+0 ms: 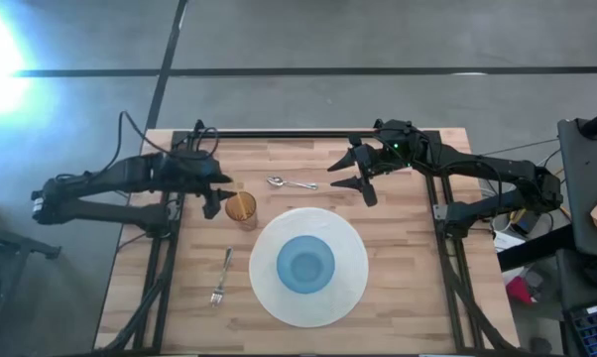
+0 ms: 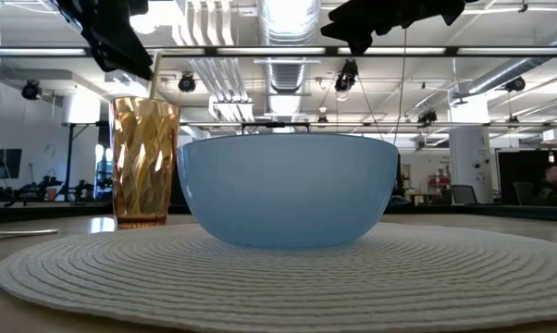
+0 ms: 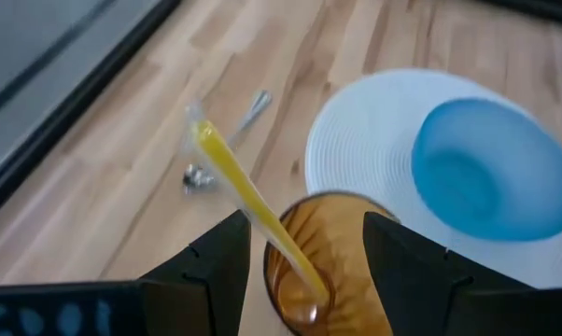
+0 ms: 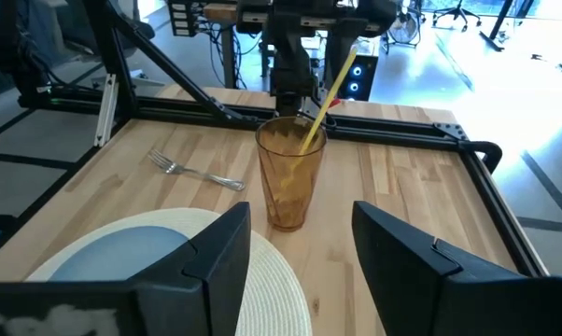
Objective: Pick & Place Utensil
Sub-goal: Put the yellow straw into the yellow glass to the top right of the white mat, then put the silver spoon into the blue bowl on the white mat
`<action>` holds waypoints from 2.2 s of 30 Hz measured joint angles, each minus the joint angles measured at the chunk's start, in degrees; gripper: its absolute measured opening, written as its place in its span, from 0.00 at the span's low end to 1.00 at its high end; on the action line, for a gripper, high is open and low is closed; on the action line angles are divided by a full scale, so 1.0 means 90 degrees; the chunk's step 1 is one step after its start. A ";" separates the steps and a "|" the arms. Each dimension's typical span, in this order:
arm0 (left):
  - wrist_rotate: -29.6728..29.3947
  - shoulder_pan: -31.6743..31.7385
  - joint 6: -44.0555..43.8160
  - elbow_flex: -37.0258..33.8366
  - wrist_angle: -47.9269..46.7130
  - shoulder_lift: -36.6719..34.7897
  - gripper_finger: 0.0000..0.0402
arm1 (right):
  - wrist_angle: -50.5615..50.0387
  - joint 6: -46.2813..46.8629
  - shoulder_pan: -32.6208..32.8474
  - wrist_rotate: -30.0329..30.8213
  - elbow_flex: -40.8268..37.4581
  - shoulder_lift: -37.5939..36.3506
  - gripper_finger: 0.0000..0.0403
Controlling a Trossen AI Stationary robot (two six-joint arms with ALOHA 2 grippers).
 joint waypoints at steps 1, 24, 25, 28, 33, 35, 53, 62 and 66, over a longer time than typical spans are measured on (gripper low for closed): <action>0.0002 0.0000 -0.0016 0.0101 -0.0157 0.0072 0.50 | 0.0002 0.0000 0.0000 0.0002 0.0000 0.0000 0.46; 0.1374 -0.0002 -0.0796 0.1480 -0.2411 0.1317 0.50 | -0.0007 0.0000 0.0000 0.0000 0.0000 0.0000 0.47; 0.1549 -0.0004 -0.0835 0.1500 -0.2489 0.1394 0.50 | -0.0009 0.0000 0.0000 0.0000 0.0000 0.0000 0.47; 0.1698 -0.0002 -0.0948 0.1576 -0.2780 0.1615 0.50 | -0.0052 0.0000 0.0000 -0.0002 0.0000 0.0000 0.47; 0.1787 0.0002 -0.1047 0.1721 -0.3364 0.1909 0.50 | -0.0097 0.0000 0.0000 -0.0002 0.0000 0.0000 0.47; 0.1927 0.0002 -0.1110 0.1794 -0.3499 0.1937 0.50 | -0.0099 0.0000 0.0000 -0.0002 0.0000 0.0000 0.47; 0.3075 -0.0075 0.0116 0.2426 -0.2178 0.1110 0.50 | -0.0075 0.0203 0.0000 0.0085 0.0000 0.0002 0.47; 0.2615 -0.0075 0.1069 0.1857 -0.0846 0.0762 0.50 | -0.0055 0.0470 -0.0010 0.0656 0.0002 0.0026 0.47; 0.2567 -0.0075 0.1303 0.1428 -0.0110 0.0629 0.50 | -0.0060 0.0597 -0.0081 0.0716 0.0005 0.0061 0.47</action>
